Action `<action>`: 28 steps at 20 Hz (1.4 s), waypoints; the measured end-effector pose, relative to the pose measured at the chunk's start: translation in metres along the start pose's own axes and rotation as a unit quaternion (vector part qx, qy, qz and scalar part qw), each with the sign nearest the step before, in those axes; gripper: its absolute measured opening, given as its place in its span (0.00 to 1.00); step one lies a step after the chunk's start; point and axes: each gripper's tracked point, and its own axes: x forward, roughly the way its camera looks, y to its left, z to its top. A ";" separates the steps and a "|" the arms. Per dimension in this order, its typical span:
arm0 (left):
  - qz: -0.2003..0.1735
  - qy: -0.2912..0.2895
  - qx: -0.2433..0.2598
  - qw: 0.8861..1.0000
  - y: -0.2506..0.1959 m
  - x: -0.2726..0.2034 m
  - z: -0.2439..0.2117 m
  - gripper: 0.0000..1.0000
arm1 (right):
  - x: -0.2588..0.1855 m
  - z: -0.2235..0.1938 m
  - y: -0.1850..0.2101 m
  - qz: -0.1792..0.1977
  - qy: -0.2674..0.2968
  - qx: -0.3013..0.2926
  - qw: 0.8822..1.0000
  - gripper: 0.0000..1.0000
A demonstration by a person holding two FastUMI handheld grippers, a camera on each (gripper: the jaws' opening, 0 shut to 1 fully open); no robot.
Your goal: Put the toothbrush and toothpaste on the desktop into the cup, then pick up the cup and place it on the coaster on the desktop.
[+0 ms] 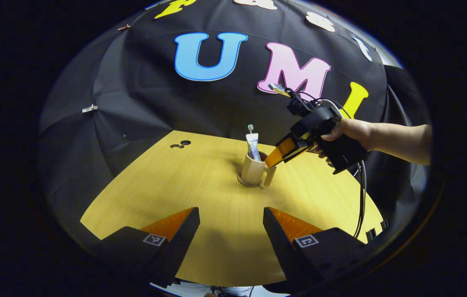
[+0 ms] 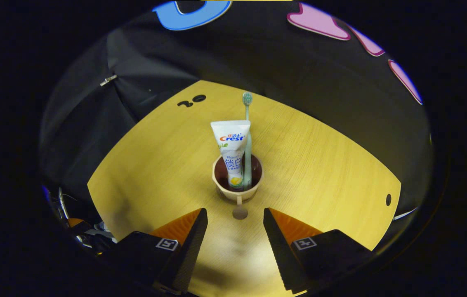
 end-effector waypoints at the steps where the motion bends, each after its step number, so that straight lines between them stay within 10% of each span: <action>1: -0.004 -0.003 0.003 1.000 -0.006 -0.005 0.003 0.97 | -0.015 0.001 0.000 -0.002 -0.013 0.003 1.000 0.86; 12: -0.017 -0.083 0.052 0.995 -0.054 -0.050 0.059 0.98 | -0.198 -0.005 -0.010 -0.092 -0.232 0.061 0.966 0.98; 28: -0.067 -0.156 0.063 0.984 -0.123 -0.136 0.043 0.97 | -0.322 -0.169 0.013 -0.229 -0.353 0.149 0.895 0.97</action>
